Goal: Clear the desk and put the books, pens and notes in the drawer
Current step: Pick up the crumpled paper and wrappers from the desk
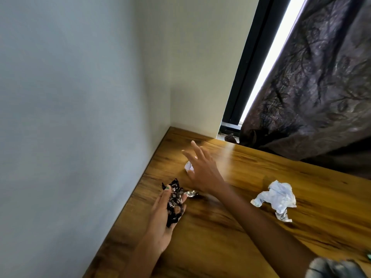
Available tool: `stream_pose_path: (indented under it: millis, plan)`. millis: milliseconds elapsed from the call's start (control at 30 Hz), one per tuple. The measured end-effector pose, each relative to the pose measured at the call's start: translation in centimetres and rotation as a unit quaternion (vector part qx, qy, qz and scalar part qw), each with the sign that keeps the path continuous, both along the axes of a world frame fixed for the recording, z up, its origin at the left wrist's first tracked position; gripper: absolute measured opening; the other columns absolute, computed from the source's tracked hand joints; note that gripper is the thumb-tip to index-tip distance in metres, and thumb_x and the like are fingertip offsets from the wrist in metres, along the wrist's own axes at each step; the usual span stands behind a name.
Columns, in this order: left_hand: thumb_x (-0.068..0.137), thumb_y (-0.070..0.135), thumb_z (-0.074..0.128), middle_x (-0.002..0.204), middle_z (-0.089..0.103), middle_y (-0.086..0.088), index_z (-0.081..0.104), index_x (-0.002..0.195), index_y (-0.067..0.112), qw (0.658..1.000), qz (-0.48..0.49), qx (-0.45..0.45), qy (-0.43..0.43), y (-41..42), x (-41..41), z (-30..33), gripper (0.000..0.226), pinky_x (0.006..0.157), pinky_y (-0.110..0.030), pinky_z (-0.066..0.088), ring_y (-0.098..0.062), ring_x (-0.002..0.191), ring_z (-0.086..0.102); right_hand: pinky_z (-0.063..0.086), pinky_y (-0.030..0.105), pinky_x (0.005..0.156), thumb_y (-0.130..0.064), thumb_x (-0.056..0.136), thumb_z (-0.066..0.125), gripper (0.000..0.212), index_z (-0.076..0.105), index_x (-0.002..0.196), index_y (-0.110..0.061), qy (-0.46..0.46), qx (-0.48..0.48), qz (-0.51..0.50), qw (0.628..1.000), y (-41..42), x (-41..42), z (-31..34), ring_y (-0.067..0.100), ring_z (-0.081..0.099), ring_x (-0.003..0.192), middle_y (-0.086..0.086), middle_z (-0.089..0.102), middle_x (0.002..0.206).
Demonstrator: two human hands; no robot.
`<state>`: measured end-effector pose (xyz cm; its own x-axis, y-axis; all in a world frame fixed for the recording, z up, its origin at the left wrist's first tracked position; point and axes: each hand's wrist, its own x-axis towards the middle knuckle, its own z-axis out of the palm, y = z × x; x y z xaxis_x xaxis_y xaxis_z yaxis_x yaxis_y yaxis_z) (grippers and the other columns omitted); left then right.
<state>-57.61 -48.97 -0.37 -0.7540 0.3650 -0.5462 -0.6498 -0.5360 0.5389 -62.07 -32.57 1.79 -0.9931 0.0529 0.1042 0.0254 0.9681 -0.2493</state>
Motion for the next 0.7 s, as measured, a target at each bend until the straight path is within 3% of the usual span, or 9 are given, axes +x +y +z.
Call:
stream_pose_path:
  millis: [33, 100, 200, 333, 400, 500, 567, 633, 700]
  plan:
    - [0.09, 0.026, 0.057, 0.119, 0.065, -0.013, 0.054, 0.125, 0.012, 1.0, 0.002, -0.003, 0.004, 0.0, 0.0, 0.0, 0.038, 0.097, -0.042, 0.046, -0.027, 0.105, 0.066, 0.018, 0.047, 0.114, -0.026, 0.093, 0.047, 0.053, 0.031, 0.143, -0.025, -0.039, 0.007, 0.007, 0.999, 0.2, -0.5, -0.5, 0.029, 0.007, 0.143, 0.006, 0.006, 0.157]
    - [0.087, 0.028, 0.059, 0.118, 0.066, -0.012, 0.054, 0.125, 0.015, 1.0, 0.0, -0.006, 0.01, -0.2, -0.1, 0.2, 0.041, 0.101, -0.043, 0.044, -0.026, 0.104, 0.066, 0.024, 0.045, 0.113, -0.026, 0.095, 0.045, 0.048, 0.034, 0.141, -0.021, -0.081, 0.015, 0.02, 0.996, 0.3, -0.7, -1.4, 0.028, 0.014, 0.142, 0.007, 0.014, 0.156]
    - [0.085, 0.031, 0.06, 0.118, 0.066, -0.011, 0.053, 0.126, 0.017, 1.0, -0.002, -0.012, 0.009, -0.1, -0.1, -0.1, 0.044, 0.105, -0.043, 0.041, -0.025, 0.105, 0.066, 0.041, 0.032, 0.102, -0.017, 0.095, 0.046, 0.034, 0.05, 0.128, -0.014, -0.016, 0.003, 0.026, 1.0, 0.4, 0.3, -2.2, 0.02, 0.038, 0.127, 0.007, 0.042, 0.139]
    - [0.089, 0.033, 0.056, 0.118, 0.067, -0.01, 0.053, 0.128, 0.017, 0.999, -0.02, -0.023, 0.011, 0.7, 0.3, 0.0, 0.042, 0.099, -0.039, 0.045, -0.024, 0.106, 0.065, 0.043, 0.014, 0.086, -0.01, 0.09, 0.055, 0.027, 0.062, 0.116, -0.012, 0.059, -0.179, -0.051, 0.981, 0.3, 2.9, -1.5, 0.012, 0.053, 0.105, 0.003, 0.059, 0.119]
    - [0.09, 0.034, 0.054, 0.115, 0.068, -0.01, 0.053, 0.128, 0.016, 0.999, -0.034, -0.03, 0.012, 1.3, 0.5, 0.1, 0.042, 0.095, -0.038, 0.047, -0.024, 0.107, 0.065, 0.039, 0.006, 0.078, -0.014, 0.089, 0.06, 0.026, 0.063, 0.115, -0.014, 0.101, -0.262, -0.102, 0.954, -0.4, 4.6, -0.4, 0.004, 0.054, 0.097, -0.002, 0.061, 0.113]
    - [0.084, 0.041, 0.053, 0.118, 0.067, -0.01, 0.053, 0.13, 0.015, 0.997, -0.067, -0.02, 0.016, 2.0, 0.8, 0.5, 0.053, 0.095, -0.038, 0.047, -0.023, 0.109, 0.063, 0.042, 0.009, 0.078, -0.022, 0.089, 0.061, 0.027, 0.063, 0.115, -0.019, 0.124, -0.325, -0.119, 0.93, -2.3, 7.5, 0.7, -0.002, 0.053, 0.094, -0.012, 0.059, 0.104]
    - [0.083, 0.043, 0.053, 0.12, 0.065, -0.012, 0.055, 0.129, 0.014, 0.996, -0.089, 0.006, 0.01, 2.3, 1.2, 0.9, 0.054, 0.094, -0.038, 0.047, -0.022, 0.109, 0.063, 0.042, 0.012, 0.08, -0.022, 0.092, 0.055, 0.026, 0.062, 0.118, -0.021, 0.112, -0.332, -0.092, 0.932, -3.9, 9.2, 0.7, -0.003, 0.053, 0.096, -0.014, 0.059, 0.105]
    - [0.081, 0.04, 0.057, 0.117, 0.066, -0.014, 0.059, 0.123, 0.01, 0.995, -0.095, 0.031, -0.015, 2.6, 1.5, 1.1, 0.052, 0.091, -0.038, 0.048, -0.025, 0.11, 0.062, 0.036, 0.004, 0.082, -0.02, 0.097, 0.046, 0.029, 0.058, 0.123, -0.02, 0.089, -0.323, -0.076, 0.939, -5.3, 10.4, 0.1, -0.005, 0.05, 0.101, -0.01, 0.06, 0.112]
    - [0.077, 0.034, 0.063, 0.109, 0.069, -0.015, 0.06, 0.119, 0.006, 0.995, -0.092, 0.031, -0.032, 2.7, 1.7, 1.0, 0.051, 0.087, -0.038, 0.051, -0.026, 0.104, 0.065, 0.029, 0.005, 0.086, -0.023, 0.099, 0.038, 0.032, 0.055, 0.126, -0.022, 0.084, -0.281, -0.089, 0.952, -6.0, 11.2, -0.5, -0.004, 0.044, 0.107, -0.01, 0.057, 0.12]
